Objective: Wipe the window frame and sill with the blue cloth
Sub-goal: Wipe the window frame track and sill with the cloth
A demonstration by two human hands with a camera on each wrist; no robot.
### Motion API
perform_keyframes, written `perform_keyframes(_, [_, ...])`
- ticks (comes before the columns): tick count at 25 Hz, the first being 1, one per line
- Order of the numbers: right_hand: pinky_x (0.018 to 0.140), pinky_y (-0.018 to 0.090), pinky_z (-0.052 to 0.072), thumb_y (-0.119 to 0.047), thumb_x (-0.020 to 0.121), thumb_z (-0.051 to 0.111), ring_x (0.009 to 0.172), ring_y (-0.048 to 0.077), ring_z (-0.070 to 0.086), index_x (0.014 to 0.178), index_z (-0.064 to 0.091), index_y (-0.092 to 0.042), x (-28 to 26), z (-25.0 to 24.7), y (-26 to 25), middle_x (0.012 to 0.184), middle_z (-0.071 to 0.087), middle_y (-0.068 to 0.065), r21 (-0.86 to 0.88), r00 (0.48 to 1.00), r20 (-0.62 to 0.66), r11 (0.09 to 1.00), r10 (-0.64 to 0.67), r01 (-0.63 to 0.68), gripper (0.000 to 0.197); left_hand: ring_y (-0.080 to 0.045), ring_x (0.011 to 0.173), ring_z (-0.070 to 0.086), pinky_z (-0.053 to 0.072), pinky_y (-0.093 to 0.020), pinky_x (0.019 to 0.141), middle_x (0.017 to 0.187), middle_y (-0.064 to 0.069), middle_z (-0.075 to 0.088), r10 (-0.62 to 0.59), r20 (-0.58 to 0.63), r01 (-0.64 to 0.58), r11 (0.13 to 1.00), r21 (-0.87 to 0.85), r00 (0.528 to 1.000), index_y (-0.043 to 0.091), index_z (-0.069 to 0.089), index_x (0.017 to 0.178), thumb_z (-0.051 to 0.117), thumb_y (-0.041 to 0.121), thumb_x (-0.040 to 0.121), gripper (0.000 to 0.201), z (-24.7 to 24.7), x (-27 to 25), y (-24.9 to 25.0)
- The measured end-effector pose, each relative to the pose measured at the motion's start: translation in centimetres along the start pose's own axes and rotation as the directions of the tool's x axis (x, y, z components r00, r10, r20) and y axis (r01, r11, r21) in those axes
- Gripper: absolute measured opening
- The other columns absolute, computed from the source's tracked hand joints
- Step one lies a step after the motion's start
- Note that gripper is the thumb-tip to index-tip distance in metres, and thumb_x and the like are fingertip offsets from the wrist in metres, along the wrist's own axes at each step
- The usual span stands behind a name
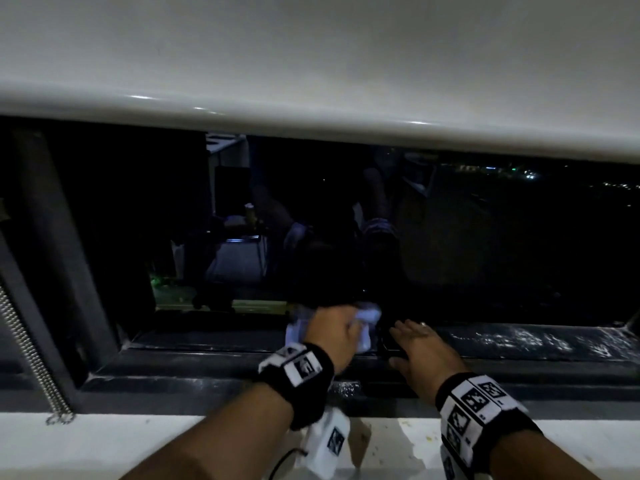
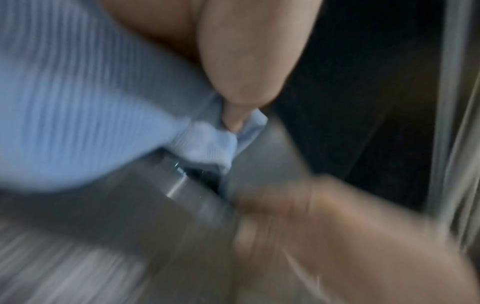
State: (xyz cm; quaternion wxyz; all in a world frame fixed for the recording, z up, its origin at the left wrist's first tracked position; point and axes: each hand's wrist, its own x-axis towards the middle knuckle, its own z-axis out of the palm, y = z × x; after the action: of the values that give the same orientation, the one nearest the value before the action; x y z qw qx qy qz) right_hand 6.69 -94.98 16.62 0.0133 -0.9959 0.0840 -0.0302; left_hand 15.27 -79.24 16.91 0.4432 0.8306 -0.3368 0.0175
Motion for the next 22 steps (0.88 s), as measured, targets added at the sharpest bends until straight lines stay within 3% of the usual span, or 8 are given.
perform_keyframes(2, [0.115, 0.025, 0.006, -0.029, 0.092, 0.051, 0.143, 0.016, 0.017, 0.147, 0.022, -0.014, -0.1, 0.2, 0.1, 0.156, 0.022, 0.004, 0.021, 1.0, -0.01, 1.0, 0.005, -0.005, 0.064, -0.01, 0.09, 0.063, 0.045, -0.025, 0.089, 0.095, 0.002, 0.073, 0.105, 0.14, -0.105, 0.994, -0.003, 0.985, 0.025, 0.068, 0.099, 0.046, 0.031, 0.086, 0.026, 1.4, -3.3, -0.5])
perform_keyframes(4, [0.115, 0.025, 0.005, -0.03, 0.093, 0.05, 0.143, 0.015, 0.016, 0.147, 0.021, -0.014, 0.0, 0.4, 0.2, 0.156, 0.02, 0.004, 0.003, 1.0, -0.015, 1.0, -0.005, 0.005, 0.064, -0.016, 0.094, 0.061, 0.044, -0.022, 0.084, 0.1, -0.004, 0.071, 0.132, 0.148, -0.127, 0.991, -0.043, 0.98, 0.019, 0.067, 0.105, 0.048, 0.026, 0.089, 0.026, 0.3, -4.5, -1.2])
perform_keyframes(6, [0.116, 0.027, 0.004, -0.033, 0.094, 0.048, 0.144, 0.014, 0.013, 0.147, 0.024, -0.016, 0.0, 0.4, 0.1, 0.157, 0.018, 0.002, -0.013, 1.0, -0.009, 1.0, 0.001, -0.001, 0.061, -0.02, 0.09, 0.064, 0.042, -0.018, 0.075, 0.094, -0.005, 0.072, 0.01, -0.068, -0.011, 1.0, -0.016, 0.998, 0.017, 0.068, 0.102, 0.053, 0.022, 0.09, 0.02, -1.6, -2.3, -1.9])
perform_keyframes(8, [0.117, 0.028, 0.004, -0.034, 0.095, 0.047, 0.144, 0.014, 0.011, 0.147, 0.024, -0.017, 0.0, 0.4, 0.0, 0.157, 0.018, 0.001, -0.013, 1.0, -0.008, 1.0, 0.014, -0.015, 0.059, -0.027, 0.092, 0.064, 0.042, -0.022, 0.074, 0.095, -0.012, 0.071, -0.065, -0.211, 0.078, 0.995, 0.054, 0.975, 0.013, 0.068, 0.1, 0.054, 0.023, 0.09, 0.02, -3.0, 0.5, -2.0])
perform_keyframes(13, [0.117, 0.029, 0.004, -0.032, 0.095, 0.048, 0.144, 0.016, 0.012, 0.147, 0.024, -0.016, -0.3, 0.3, 0.0, 0.157, 0.019, 0.003, 0.006, 1.0, -0.018, 1.0, 0.009, -0.009, 0.059, -0.029, 0.097, 0.061, 0.047, -0.034, 0.081, 0.102, -0.013, 0.069, -0.017, 0.112, -0.008, 0.976, 0.219, 0.994, 0.014, 0.065, 0.099, 0.046, 0.021, 0.09, 0.022, 1.6, 1.0, 0.1])
perform_keyframes(17, [0.116, 0.028, 0.005, -0.028, 0.093, 0.051, 0.144, 0.018, 0.015, 0.146, 0.024, -0.012, -0.2, 0.3, 0.0, 0.156, 0.021, 0.007, 0.057, 1.0, -0.018, 0.998, -0.001, 0.002, 0.062, -0.022, 0.099, 0.059, 0.044, -0.026, 0.085, 0.106, -0.006, 0.067, 0.107, 0.226, -0.116, 0.993, 0.026, 0.968, 0.014, 0.062, 0.107, 0.048, 0.023, 0.093, 0.022, 1.1, -2.0, -0.7])
perform_keyframes(20, [0.117, 0.029, 0.004, -0.03, 0.095, 0.048, 0.144, 0.015, 0.012, 0.147, 0.024, -0.013, -0.3, 0.3, 0.1, 0.157, 0.018, 0.004, 0.03, 1.0, -0.016, 1.0, -0.002, 0.002, 0.06, -0.032, 0.098, 0.06, 0.041, -0.024, 0.073, 0.101, -0.016, 0.067, -0.036, 0.054, 0.037, 0.999, -0.004, 0.998, 0.009, 0.064, 0.102, 0.053, 0.024, 0.092, 0.021, -0.3, 0.7, -1.2])
perform_keyframes(22, [0.117, 0.03, 0.003, -0.032, 0.095, 0.047, 0.144, 0.014, 0.01, 0.147, 0.025, -0.015, -0.4, 0.4, 0.2, 0.157, 0.018, 0.002, 0.026, 1.0, -0.023, 1.0, 0.002, -0.001, 0.058, -0.034, 0.107, 0.056, 0.04, -0.026, 0.081, 0.115, -0.018, 0.063, -0.128, -0.027, 0.13, 0.989, 0.075, 0.991, 0.009, 0.061, 0.113, 0.053, 0.025, 0.092, 0.027, 0.1, 3.3, -0.8])
